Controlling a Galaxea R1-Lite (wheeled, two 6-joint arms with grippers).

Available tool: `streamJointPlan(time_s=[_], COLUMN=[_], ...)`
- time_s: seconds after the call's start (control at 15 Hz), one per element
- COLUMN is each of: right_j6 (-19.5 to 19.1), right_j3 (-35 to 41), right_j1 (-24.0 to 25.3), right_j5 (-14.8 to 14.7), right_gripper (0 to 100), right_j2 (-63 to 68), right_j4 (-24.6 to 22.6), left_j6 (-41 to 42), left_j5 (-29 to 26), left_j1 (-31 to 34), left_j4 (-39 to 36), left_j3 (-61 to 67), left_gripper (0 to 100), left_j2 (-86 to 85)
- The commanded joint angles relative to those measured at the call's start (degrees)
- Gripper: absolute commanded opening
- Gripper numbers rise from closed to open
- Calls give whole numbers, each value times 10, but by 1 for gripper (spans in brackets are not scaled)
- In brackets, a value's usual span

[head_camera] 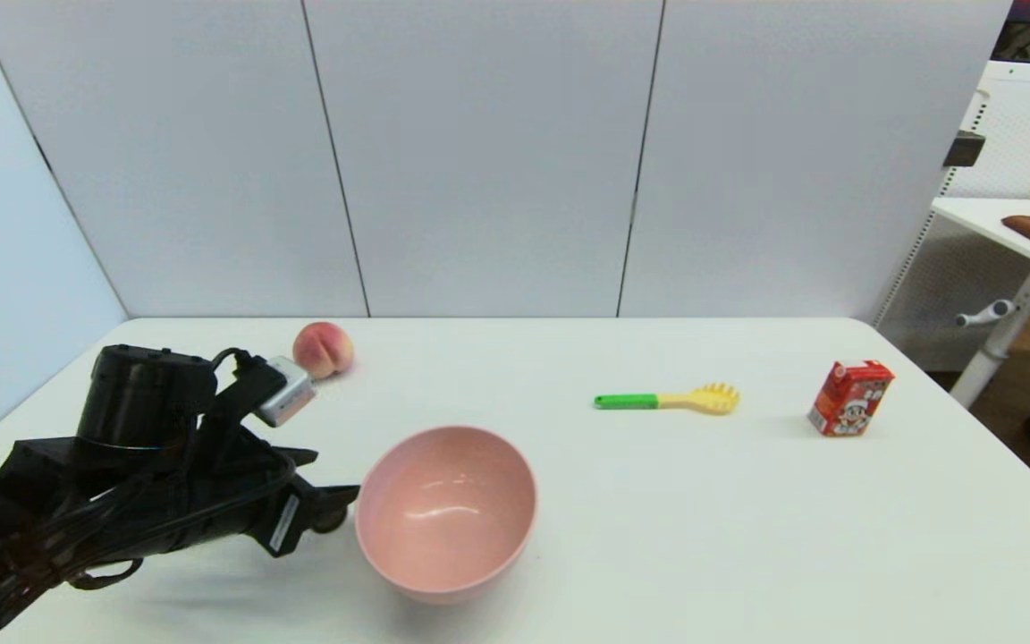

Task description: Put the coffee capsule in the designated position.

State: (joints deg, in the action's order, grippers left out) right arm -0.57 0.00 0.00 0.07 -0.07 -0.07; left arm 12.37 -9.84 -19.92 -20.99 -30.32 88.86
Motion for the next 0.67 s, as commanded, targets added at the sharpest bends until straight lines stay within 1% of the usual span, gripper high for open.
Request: streamJointPlan(time_s=[0.07, 0.27, 0.4, 0.67], right_j6=[0, 0, 0, 0], right_j3=[0, 0, 0, 0], right_j1=[0, 0, 0, 0], right_j5=[0, 0, 0, 0], right_gripper=[100, 100, 100, 100], right_j2=[1, 1, 1, 1], right_j4=[0, 0, 0, 0], left_j6=[-8, -14, -14, -4], left_j5=[1, 0, 0, -1], left_j1=[18, 66, 76, 132], left_j4=[-12, -11, -12, -24], left_j3=[69, 156, 207, 304], left_gripper=[100, 100, 100, 100], left_j2=[-152, -328, -444, -680])
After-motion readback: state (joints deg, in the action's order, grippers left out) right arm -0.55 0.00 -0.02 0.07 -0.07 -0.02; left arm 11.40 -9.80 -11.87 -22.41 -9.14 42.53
